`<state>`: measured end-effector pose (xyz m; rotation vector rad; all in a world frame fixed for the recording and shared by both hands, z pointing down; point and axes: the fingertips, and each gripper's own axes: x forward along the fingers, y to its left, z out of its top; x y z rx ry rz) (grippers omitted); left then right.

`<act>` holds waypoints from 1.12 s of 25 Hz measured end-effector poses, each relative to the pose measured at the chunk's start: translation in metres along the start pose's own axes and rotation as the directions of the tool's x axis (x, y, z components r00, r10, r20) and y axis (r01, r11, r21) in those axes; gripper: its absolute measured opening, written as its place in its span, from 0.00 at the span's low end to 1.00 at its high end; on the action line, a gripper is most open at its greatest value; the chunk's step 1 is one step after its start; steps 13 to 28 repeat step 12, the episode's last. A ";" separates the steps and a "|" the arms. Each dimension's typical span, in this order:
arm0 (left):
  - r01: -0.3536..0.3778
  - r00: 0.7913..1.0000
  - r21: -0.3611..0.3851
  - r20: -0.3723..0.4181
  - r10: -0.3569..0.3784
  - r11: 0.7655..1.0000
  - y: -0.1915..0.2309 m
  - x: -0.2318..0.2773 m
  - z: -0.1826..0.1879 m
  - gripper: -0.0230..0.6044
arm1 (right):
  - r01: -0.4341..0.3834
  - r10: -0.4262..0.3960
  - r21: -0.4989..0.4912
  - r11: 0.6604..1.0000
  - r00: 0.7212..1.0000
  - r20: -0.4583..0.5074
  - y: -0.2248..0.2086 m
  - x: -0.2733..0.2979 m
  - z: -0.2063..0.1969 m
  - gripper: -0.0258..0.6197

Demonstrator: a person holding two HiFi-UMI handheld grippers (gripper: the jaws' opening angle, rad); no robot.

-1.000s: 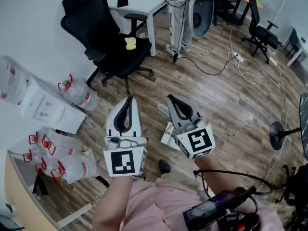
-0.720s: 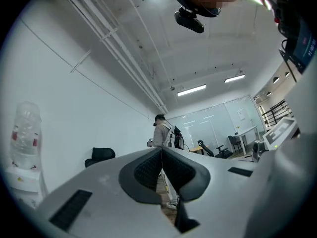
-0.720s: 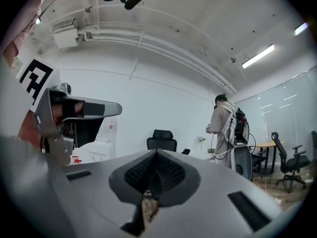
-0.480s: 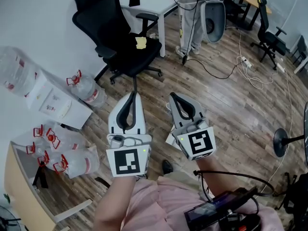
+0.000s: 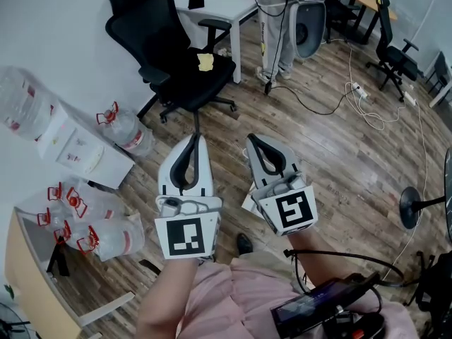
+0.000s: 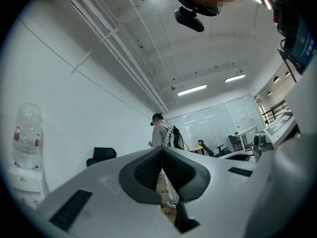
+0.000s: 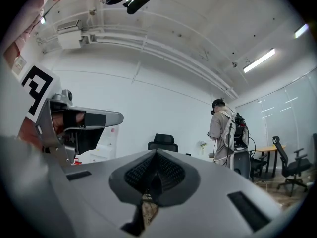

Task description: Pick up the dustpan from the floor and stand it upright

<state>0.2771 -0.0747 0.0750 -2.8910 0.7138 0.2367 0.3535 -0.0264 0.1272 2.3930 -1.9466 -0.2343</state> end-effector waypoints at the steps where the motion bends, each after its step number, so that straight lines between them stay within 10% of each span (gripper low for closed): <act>1: 0.000 1.000 0.000 0.002 0.000 1.000 0.000 0.000 0.000 0.06 | -0.001 0.001 -0.001 1.000 1.000 0.002 0.001 0.000 0.000 0.04; 28: 0.011 1.000 -0.004 0.004 -0.011 1.000 -0.001 0.000 0.000 0.06 | 0.000 0.001 0.014 1.000 0.999 -0.046 0.006 -0.002 -0.005 0.04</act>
